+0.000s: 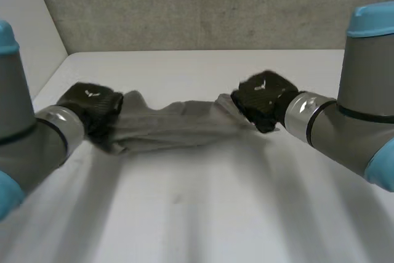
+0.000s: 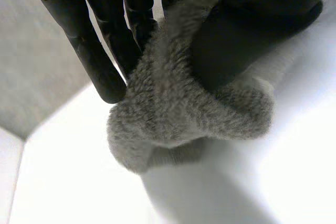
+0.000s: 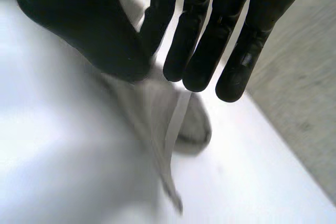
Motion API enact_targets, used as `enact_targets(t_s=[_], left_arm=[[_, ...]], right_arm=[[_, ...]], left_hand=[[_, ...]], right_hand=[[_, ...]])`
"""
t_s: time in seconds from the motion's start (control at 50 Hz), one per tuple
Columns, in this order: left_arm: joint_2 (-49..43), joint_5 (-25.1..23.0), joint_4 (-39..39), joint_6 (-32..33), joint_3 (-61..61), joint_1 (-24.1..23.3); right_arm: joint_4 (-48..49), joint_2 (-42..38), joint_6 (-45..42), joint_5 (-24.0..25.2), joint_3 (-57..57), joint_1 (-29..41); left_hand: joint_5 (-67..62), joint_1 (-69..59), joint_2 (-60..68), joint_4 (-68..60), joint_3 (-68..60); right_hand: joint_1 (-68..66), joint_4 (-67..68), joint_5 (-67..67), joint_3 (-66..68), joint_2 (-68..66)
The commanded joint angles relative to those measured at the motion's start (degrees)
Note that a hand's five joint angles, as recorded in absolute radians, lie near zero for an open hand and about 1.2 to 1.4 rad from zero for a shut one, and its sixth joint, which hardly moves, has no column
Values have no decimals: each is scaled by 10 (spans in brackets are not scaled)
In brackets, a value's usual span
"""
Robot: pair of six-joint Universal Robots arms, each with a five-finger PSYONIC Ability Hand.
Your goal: Fold the towel.
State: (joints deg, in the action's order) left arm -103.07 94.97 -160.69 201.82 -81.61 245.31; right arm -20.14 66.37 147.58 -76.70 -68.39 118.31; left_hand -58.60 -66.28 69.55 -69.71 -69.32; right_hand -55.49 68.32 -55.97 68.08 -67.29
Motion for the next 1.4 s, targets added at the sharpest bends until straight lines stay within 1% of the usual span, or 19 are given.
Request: enact_targets(t_s=[0.02, 0.1, 0.14, 0.22, 0.24, 0.26, 0.28, 0.3, 0.34, 0.42, 0.46, 0.48, 0.52, 0.64, 0.68, 0.88, 1.02, 1.22, 1.4], left_arm=[[-70, -33, 92, 41, 21, 43], [-95, -58, 90, 55, 24, 54], [-125, -71, 89, 58, 38, 62], [-157, -72, 89, 54, 64, 61], [-168, -69, 90, 52, 77, 59], [-168, -69, 90, 52, 77, 59], [-177, -68, 90, 51, 85, 57], [-182, -68, 90, 52, 91, 59], [-187, -68, 89, 51, 95, 62], [-195, -67, 87, 51, 108, 64], [-197, -65, 86, 47, 117, 68], [-197, -65, 86, 47, 117, 68], [-199, -65, 85, 39, 126, 83], [-200, -65, 82, 23, 133, 91], [-201, -66, 81, 15, 134, 90], [-201, -66, 81, 10, 129, 83], [-202, -66, 81, 9, 126, 83], [-203, -66, 81, 9, 124, 83], [-203, -66, 81, 9, 123, 83]], right_arm=[[-64, -78, -60, -6, 5, 11], [-54, -109, -53, -6, 7, 22], [-9, -142, -28, -6, 11, 32], [57, -158, 9, -18, 5, 34], [82, -159, 26, -32, -1, 34], [82, -159, 26, -32, -1, 34], [99, -156, 45, -50, -7, 31], [105, -148, 64, -63, -16, 27], [111, -134, 85, -67, -30, 23], [131, -99, 121, -54, -71, 3], [169, -77, 133, -8, -113, -18], [169, -77, 133, -8, -113, -19], [189, -77, 130, 34, -133, -28], [197, -91, 117, 73, -135, -42], [196, -105, 84, 82, -133, -48], [196, -146, 5, 99, -122, -43], [198, -166, -4, 99, -111, -43], [234, -179, -1, 97, -97, -42], [235, -195, 2, 95, -70, -40]], left_hand=[[-114, -137, 104, -103, -107], [-114, -137, 104, -103, -107], [-114, -137, 104, -103, -107], [-114, -137, 104, -103, -107], [-114, -137, 104, -103, -107], [-114, -137, 104, -103, -107], [-114, -137, 104, -103, -107], [-114, -137, 104, -103, -107], [-114, -137, 104, -103, -107], [-114, -137, 104, -103, -107], [-114, -137, 104, -103, -107], [-114, -137, 104, -103, -107], [-114, -137, 104, -103, -107], [-114, -137, 104, -103, -107], [-114, -137, 104, -103, -107], [-114, -137, 104, -103, -107], [-114, -137, 104, -103, -107], [-114, -137, 104, -103, -107], [-114, -137, 104, -103, -107]], right_hand=[[-245, 117, -140, 119, -127], [-245, 117, -140, 119, -127], [-245, 117, -140, 119, -127], [-245, 117, -140, 119, -127], [-109, -19, -4, -17, 9], [-108, -21, -3, -18, 10], [85, -214, 190, -211, 203], [159, -287, 264, -285, 277], [183, -311, 288, -309, 301], [183, -312, 288, -309, 301], [183, -312, 288, -309, 301], [183, -312, 288, -309, 301], [182, -310, 286, -307, 300], [165, -293, 270, -291, 283], [165, -293, 270, -291, 283], [165, -293, 270, -291, 283], [151, -280, 256, -277, 269], [42, -170, 147, -168, 160], [34, -162, 138, -159, 152]])
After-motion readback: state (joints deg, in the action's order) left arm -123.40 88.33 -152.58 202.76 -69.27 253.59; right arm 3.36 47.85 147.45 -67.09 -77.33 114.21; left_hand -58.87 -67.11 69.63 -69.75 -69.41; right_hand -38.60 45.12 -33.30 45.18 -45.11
